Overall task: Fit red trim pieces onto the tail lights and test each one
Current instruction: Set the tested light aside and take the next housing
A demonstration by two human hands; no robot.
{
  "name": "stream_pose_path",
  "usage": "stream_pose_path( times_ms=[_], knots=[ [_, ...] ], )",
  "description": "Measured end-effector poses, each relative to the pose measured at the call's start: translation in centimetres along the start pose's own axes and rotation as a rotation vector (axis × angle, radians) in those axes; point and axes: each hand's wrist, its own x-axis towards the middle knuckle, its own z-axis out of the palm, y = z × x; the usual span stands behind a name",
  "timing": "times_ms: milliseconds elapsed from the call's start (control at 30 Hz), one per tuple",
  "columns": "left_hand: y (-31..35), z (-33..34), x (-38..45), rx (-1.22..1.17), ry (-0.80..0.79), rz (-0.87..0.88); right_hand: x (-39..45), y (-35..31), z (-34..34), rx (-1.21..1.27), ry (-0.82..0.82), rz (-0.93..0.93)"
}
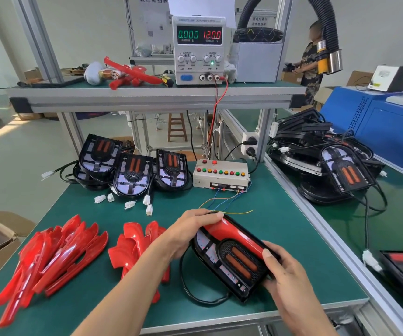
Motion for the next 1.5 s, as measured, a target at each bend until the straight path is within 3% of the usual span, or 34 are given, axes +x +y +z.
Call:
stream_pose_path(
  times_ms=[467,567,733,800,1100,1400,1500],
  knots=[
    [-0.3,0.3,0.0,-0.039,0.051,0.067,-0.1,-0.9,-0.4,-0.128,-0.051,0.019],
    [-0.3,0.3,-0.1,-0.042,0.063,0.063,0.1,-1.8,-0.8,-0.356,-0.075,-0.025],
    [0.0,0.7,-0.4,0.013,0.081,0.089,0.6,-4.3,0.3,-1.053,-0.06,-0.295],
    [0.1,0.9,-0.5,0.031,0.077,0.103,1.1,-5.1,1.8,-1.141,-0.096,-0.366],
    [0.3,1.2,-1.1,0.053,0.098,0.143,4.3,-5.8,3.9,-0.956,-0.406,-0.178],
    [-0.3,0.8,-0.8,0.182,0.121,0.207,4.4,-5.3,3.6,-0.987,-0.356,-0.258],
    [-0.1,0.2,-0.9,0.234,0.053,0.203,4.3,-5.2,3.4,-0.985,-0.339,-0.267]
  ],
)
